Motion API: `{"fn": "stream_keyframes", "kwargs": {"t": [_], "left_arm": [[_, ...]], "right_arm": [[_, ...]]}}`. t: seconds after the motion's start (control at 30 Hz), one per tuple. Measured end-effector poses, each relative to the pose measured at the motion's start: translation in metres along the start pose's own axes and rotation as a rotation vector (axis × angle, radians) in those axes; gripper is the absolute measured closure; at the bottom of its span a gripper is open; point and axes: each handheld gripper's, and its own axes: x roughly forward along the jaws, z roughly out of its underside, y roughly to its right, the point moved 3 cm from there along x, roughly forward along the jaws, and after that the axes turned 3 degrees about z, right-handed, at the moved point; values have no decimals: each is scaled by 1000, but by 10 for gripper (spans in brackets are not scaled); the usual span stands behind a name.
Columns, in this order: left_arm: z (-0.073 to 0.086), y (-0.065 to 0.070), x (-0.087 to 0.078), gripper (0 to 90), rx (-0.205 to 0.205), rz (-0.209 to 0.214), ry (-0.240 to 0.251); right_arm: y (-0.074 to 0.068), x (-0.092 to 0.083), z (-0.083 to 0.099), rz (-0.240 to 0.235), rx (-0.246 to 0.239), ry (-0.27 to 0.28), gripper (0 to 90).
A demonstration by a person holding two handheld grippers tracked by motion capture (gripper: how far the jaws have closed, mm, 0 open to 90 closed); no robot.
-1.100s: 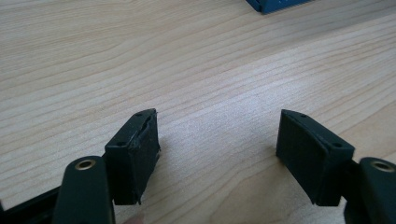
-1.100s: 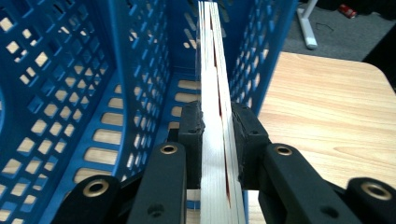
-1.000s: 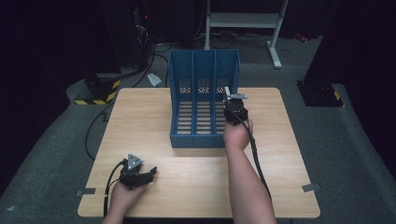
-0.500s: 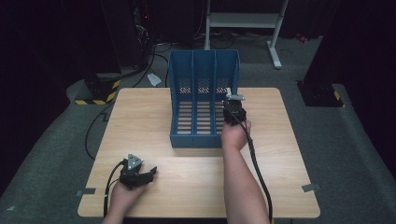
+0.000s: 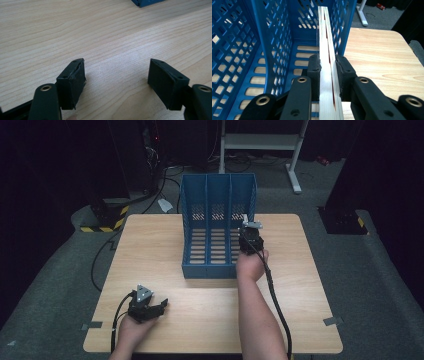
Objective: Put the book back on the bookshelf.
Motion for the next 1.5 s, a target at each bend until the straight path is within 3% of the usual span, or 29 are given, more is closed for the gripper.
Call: {"fn": "stream_keyframes", "kwargs": {"t": [0.47,0.87,1.1,1.5], "left_arm": [[0,0,0,300,2,1,-3],[0,0,0,301,1,1,-3],[0,1,0,301,-3,2,1],[0,0,0,301,1,3,-2]], "right_arm": [[0,2,3,2,4,2,745],[3,-3,-1,-2,5,20,685],[11,-6,3,-26,38,33,676],[11,-5,8,-46,36,36,647]]}}
